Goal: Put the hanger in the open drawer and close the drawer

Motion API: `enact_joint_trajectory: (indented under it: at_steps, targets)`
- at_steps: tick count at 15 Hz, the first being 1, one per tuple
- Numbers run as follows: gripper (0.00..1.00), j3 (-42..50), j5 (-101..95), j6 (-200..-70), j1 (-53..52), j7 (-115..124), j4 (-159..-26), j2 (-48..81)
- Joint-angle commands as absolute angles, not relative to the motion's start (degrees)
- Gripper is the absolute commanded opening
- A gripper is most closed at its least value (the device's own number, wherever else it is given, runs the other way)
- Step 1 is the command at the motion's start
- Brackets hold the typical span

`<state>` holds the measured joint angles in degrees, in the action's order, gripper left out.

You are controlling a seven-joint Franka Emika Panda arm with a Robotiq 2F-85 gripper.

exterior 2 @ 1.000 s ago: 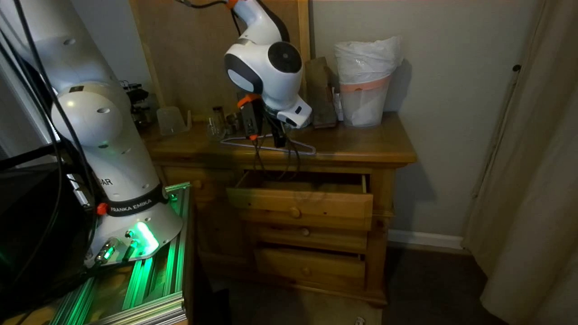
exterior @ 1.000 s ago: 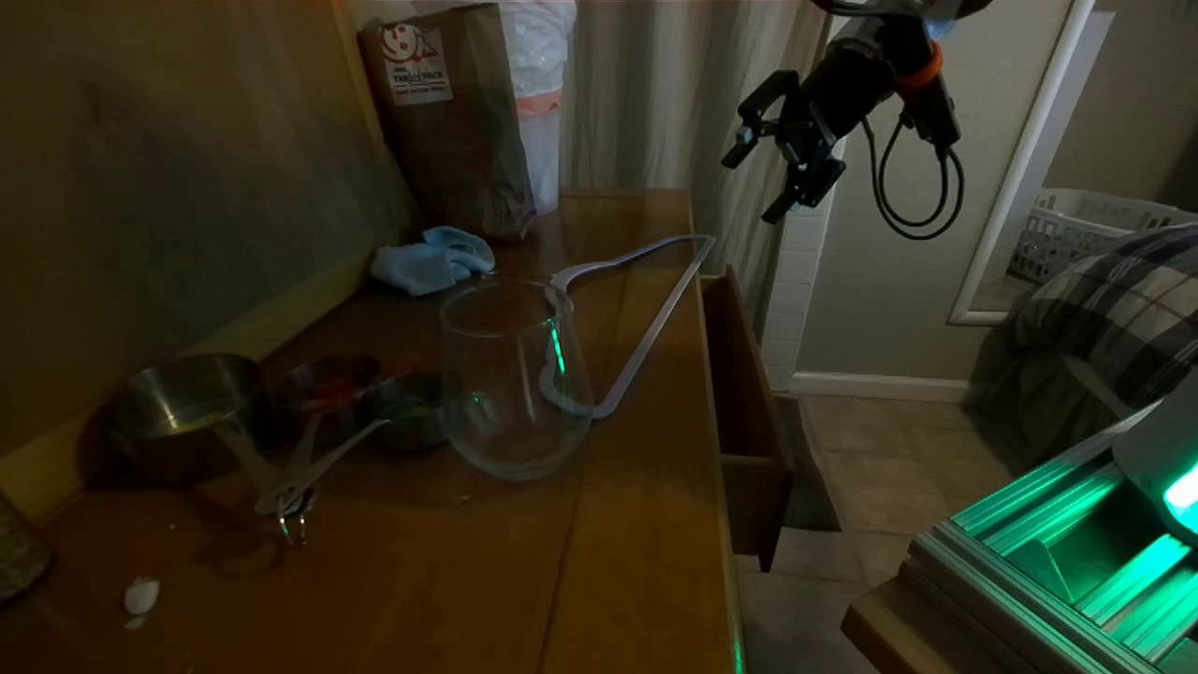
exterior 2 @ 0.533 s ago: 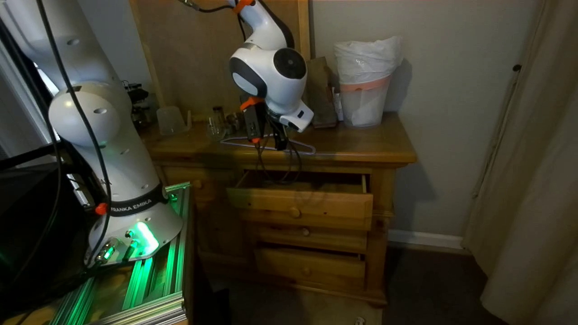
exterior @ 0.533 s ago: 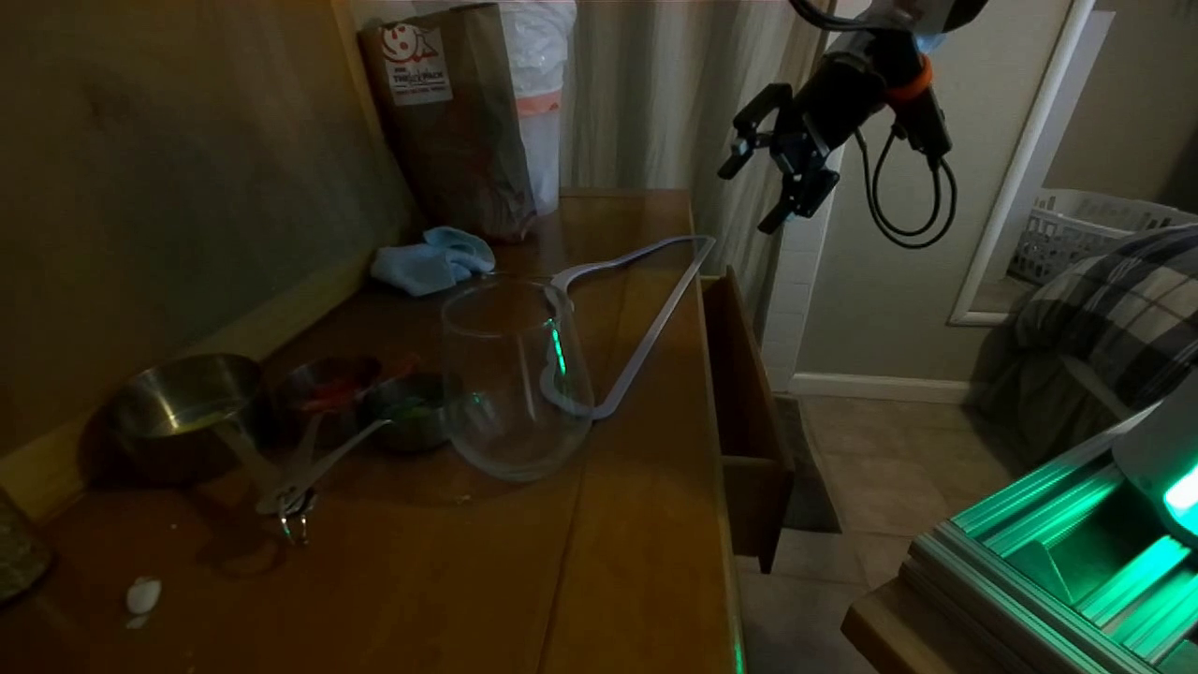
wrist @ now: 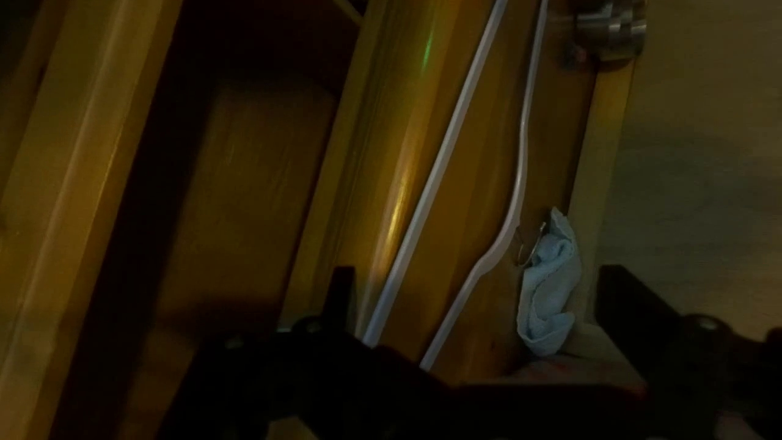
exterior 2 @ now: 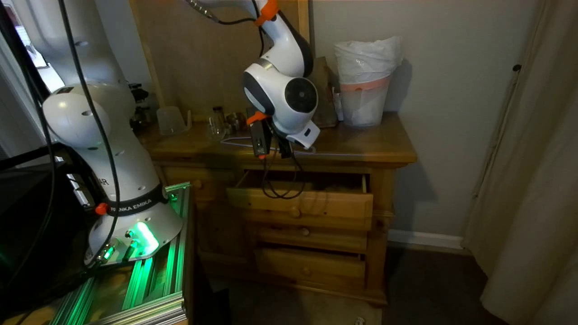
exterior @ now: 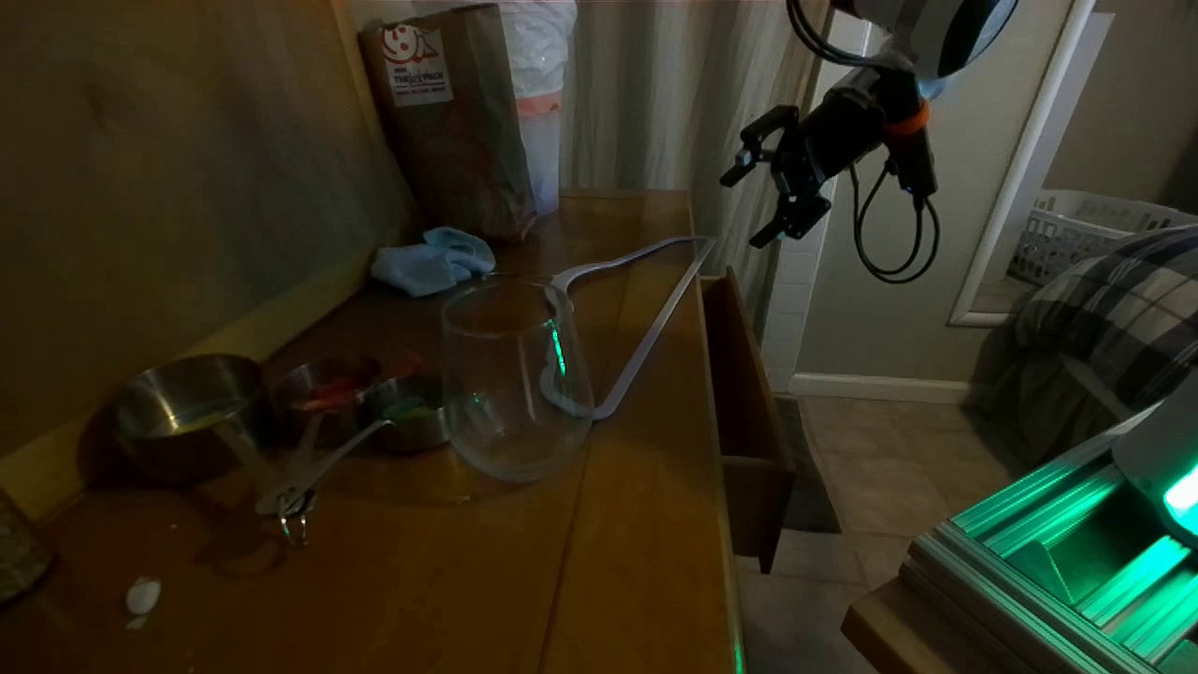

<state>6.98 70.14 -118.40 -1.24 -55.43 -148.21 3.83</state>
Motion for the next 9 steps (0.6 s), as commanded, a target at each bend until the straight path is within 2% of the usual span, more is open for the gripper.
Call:
enact_joint_trajectory:
  at_steps: [1,7,8,9]
  targets:
    - [1.00,5.86,75.64,-116.38,1.73,-62.02,-143.01,11.66]
    - [1.00,5.73,81.21,-115.70,3.68,-66.12,-136.82,19.02]
    - [0.79,5.82,81.62,-115.36,3.94,-66.41,-135.91,20.03]
    - [0.74,5.86,81.92,-114.94,4.16,-66.65,-135.17,20.80]
